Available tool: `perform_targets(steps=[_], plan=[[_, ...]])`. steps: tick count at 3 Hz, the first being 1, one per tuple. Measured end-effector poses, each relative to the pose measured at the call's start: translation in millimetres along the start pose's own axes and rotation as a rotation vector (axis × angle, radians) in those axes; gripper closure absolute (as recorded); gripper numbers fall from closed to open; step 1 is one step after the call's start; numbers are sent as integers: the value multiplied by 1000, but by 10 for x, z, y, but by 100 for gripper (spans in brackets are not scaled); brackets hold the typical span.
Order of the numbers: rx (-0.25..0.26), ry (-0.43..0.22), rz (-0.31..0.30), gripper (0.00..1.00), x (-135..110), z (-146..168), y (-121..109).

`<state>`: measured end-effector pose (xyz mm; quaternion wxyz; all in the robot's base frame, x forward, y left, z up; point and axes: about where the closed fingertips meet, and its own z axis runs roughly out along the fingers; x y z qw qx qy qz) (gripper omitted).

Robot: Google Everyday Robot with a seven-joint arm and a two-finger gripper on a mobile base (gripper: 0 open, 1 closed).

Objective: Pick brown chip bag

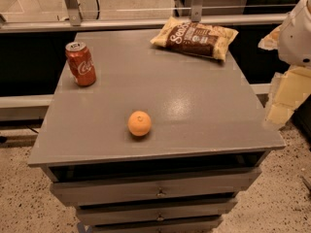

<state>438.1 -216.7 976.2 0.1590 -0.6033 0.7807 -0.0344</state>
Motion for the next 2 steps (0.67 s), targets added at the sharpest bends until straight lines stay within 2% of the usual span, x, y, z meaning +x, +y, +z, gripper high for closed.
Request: perform_targets(steps=[1,2], plan=[[3,-2,-2,0,-6,-5,-3],[24,-38,-15,0,-73,177,-158]])
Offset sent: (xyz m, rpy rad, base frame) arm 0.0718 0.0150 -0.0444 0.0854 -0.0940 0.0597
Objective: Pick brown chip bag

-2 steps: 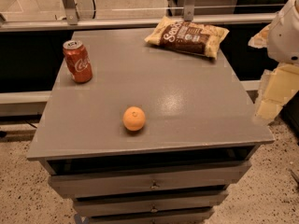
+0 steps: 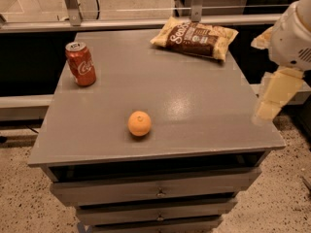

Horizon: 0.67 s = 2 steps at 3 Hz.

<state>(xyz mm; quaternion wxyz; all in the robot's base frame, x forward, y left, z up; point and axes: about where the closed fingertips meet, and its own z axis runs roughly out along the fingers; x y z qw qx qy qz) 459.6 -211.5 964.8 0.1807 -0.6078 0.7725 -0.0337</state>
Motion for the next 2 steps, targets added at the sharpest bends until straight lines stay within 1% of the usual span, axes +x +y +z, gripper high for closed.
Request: perform_targets(steps=[1,2], plan=[[56,-68,-18,0,-105,372,-368],[137,-147,-32,0,-287,676,-843]])
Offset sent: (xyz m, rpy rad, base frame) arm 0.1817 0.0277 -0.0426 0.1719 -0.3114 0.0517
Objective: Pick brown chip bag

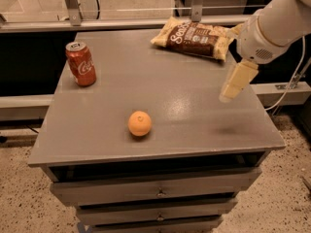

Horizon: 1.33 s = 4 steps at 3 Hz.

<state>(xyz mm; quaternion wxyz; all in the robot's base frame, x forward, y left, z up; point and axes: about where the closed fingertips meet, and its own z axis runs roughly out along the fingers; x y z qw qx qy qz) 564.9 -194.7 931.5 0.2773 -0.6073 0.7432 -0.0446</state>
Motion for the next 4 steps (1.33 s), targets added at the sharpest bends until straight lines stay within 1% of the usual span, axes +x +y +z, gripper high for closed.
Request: perform_targets(steps=[1,2,3,4], plan=[[69,-87,19,0,-148,313,-449],[107,-162,80,0,-209,606,-869],[137,-239,164,0,-181,865,-1314],[159,-305,253,0,-94,1092,-1687]])
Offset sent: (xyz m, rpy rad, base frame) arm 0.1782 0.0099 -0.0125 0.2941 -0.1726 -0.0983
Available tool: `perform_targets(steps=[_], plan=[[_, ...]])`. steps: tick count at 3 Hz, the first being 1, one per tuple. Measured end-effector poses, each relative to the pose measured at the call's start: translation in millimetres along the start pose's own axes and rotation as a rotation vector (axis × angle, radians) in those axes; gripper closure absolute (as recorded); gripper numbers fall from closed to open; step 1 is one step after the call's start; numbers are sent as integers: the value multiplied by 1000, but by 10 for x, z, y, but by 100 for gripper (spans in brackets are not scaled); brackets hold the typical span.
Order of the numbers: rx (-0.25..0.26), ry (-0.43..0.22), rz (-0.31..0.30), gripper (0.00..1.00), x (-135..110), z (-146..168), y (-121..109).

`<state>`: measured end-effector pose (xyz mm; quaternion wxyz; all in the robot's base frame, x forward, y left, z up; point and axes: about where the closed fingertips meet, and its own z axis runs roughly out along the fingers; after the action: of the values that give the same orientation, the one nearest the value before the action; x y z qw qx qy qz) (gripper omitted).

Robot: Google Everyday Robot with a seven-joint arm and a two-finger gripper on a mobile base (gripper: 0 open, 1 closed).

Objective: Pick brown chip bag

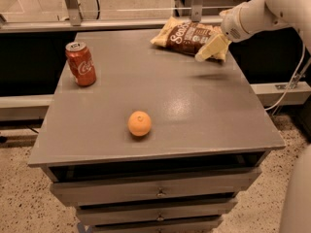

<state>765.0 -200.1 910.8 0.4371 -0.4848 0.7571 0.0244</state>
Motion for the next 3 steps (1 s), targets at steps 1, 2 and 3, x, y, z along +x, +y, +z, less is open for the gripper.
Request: perform_targets(steps=[1,2,3], plan=[[20,-2,53,0,121,312,-254],[24,23,67,0,229,477,-333],[30,29,62,16,274,539,-382]])
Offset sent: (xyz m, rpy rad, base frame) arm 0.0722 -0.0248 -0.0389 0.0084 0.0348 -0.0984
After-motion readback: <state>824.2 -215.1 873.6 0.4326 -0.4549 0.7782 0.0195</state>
